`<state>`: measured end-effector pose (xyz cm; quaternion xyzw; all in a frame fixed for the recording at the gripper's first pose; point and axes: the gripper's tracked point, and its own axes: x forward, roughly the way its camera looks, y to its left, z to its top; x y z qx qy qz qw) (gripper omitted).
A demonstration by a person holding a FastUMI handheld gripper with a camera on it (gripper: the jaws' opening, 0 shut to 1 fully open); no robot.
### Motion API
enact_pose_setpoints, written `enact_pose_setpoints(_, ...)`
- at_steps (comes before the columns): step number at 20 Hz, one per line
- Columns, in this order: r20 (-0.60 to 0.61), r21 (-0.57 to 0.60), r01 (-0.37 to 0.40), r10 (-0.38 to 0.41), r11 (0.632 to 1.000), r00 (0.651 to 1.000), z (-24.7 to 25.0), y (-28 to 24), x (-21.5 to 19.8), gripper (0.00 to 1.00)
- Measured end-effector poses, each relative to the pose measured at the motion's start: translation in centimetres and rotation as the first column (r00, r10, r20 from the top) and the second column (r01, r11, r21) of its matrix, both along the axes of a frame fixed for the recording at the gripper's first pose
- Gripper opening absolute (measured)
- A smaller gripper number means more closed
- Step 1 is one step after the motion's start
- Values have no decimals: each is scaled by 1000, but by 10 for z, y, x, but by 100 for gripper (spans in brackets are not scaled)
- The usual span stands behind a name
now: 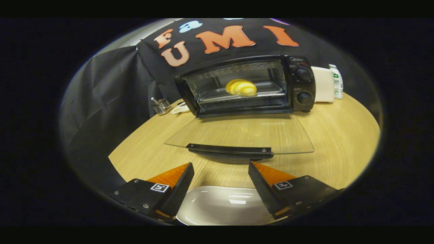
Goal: Open the toaster oven, put the food inside, and close the toaster oven door.
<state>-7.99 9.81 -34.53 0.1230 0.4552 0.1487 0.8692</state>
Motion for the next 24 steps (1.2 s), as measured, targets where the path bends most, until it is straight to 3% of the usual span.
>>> enact_pose_setpoints(9, 73, -16, 33, -32, 999, 997, 18, -4, 23, 96)
enact_pose_setpoints(15, 120, -102, 32, -20, 994, 993, 18, -3, 43, 96)
enact_pose_setpoints(24, 219, -145, 120, -86, 982, 972, 43, -8, 94, 96)
